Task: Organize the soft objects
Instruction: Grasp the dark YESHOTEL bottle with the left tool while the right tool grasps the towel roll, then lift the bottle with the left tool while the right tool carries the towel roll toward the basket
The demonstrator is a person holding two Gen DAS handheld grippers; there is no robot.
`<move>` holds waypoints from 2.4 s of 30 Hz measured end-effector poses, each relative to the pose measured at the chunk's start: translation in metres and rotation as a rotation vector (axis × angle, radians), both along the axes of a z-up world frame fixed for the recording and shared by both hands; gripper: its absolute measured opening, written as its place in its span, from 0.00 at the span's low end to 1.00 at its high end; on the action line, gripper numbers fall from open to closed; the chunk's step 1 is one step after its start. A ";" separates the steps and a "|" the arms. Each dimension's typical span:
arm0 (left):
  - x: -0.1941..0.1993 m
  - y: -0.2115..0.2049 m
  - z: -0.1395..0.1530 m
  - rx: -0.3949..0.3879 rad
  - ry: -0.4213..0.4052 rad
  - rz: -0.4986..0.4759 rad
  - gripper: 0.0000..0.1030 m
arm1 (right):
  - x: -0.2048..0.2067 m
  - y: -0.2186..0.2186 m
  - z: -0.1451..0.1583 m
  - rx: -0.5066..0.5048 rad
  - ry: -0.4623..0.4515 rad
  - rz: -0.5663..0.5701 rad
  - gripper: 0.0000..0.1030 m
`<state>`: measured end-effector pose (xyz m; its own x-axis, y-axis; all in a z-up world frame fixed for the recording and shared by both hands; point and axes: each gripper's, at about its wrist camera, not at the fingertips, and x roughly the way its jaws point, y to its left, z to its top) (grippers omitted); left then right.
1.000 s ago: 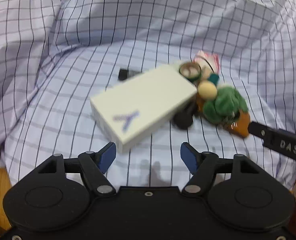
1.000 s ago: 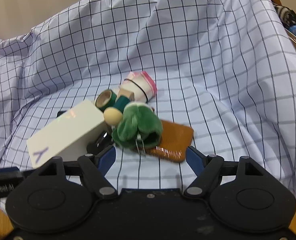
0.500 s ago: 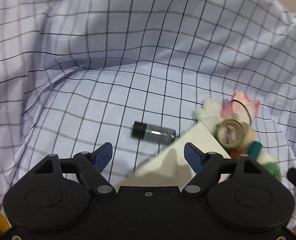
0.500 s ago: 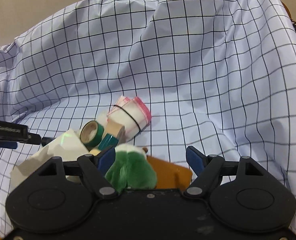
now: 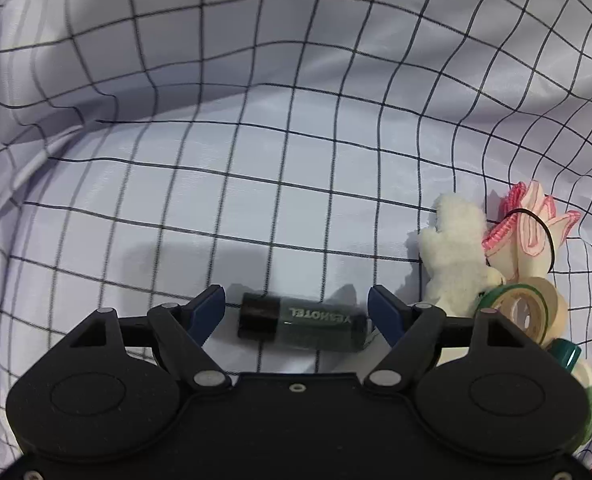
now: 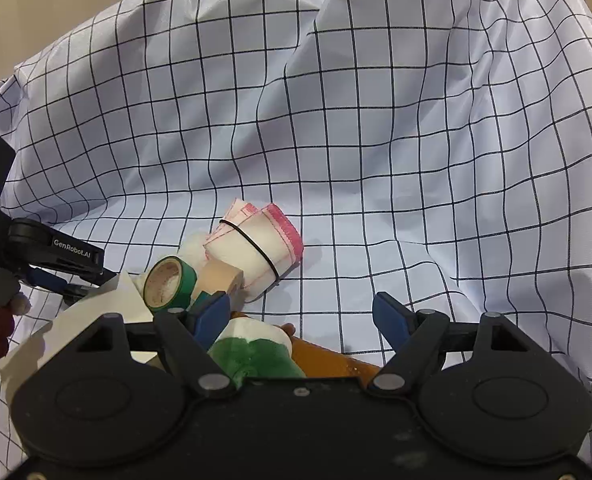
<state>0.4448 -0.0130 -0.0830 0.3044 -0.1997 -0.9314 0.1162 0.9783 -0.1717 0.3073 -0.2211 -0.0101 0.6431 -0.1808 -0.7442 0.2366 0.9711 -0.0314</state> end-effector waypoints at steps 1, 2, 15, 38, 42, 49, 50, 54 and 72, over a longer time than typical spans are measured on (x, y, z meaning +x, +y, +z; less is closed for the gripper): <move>0.002 -0.002 -0.001 -0.002 0.006 -0.007 0.72 | 0.001 0.000 -0.001 -0.001 0.003 -0.001 0.76; 0.003 -0.003 -0.003 0.000 0.009 -0.014 0.72 | 0.002 -0.001 -0.003 -0.001 0.005 -0.003 0.76; 0.007 -0.004 -0.011 0.026 0.006 -0.019 0.70 | 0.016 -0.005 -0.007 -0.024 0.005 -0.013 0.76; 0.002 0.011 -0.010 0.070 -0.057 -0.004 0.64 | 0.144 -0.025 -0.061 0.267 0.240 0.005 0.94; -0.005 -0.002 -0.017 0.089 -0.079 -0.018 0.64 | 0.153 -0.024 -0.072 0.321 0.278 -0.009 0.86; -0.019 -0.002 -0.021 0.066 -0.112 -0.015 0.64 | 0.154 -0.021 -0.071 0.311 0.255 0.007 0.71; -0.020 -0.001 -0.021 0.061 -0.115 -0.011 0.64 | 0.152 -0.022 -0.068 0.311 0.237 0.008 0.71; -0.021 0.007 -0.018 0.035 -0.128 0.009 0.64 | 0.144 -0.028 -0.050 0.310 0.157 -0.007 0.71; -0.082 0.032 0.081 -0.025 -0.286 0.071 0.64 | 0.019 -0.024 0.053 0.177 -0.129 0.003 0.71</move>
